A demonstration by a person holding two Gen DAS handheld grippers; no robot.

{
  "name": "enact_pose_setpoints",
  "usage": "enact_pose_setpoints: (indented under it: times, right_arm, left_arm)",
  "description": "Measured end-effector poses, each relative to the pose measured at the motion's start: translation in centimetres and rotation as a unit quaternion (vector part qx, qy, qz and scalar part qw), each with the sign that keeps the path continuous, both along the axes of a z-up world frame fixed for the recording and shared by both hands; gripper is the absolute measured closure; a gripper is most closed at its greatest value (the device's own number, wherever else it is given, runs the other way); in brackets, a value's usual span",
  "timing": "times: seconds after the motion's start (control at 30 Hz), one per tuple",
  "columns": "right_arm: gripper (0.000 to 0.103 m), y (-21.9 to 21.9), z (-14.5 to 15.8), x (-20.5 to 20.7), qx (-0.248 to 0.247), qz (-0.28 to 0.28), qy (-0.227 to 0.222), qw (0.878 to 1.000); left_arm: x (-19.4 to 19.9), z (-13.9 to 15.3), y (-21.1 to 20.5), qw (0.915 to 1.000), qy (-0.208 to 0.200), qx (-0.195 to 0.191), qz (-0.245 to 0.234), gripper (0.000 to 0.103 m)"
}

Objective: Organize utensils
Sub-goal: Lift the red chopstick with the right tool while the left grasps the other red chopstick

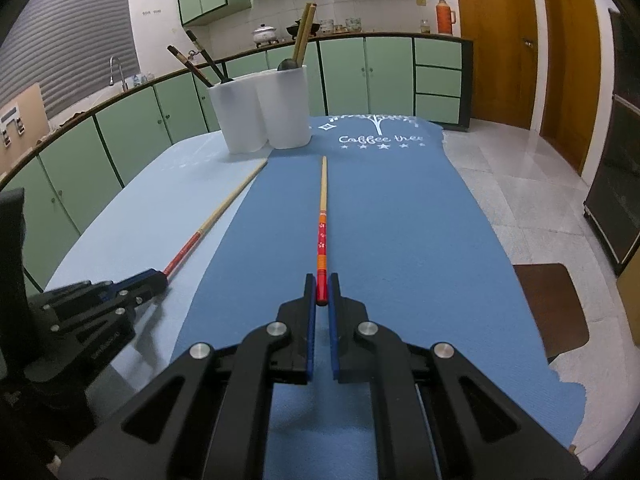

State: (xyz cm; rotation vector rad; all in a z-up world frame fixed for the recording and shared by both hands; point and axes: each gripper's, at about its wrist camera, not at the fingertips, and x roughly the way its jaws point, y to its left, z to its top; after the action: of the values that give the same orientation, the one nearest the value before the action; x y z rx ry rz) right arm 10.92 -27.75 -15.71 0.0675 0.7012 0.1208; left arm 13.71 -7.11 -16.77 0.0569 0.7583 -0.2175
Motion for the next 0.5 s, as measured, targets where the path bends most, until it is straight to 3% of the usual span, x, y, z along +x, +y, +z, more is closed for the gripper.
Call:
enact_pose_setpoints:
  times: [0.5]
  right_arm:
    - [0.098,0.0,8.0,1.0,0.001,0.021,-0.060,0.998]
  left_arm:
    - [-1.1,9.8,2.7,0.9950,-0.100,-0.010,-0.006,0.097]
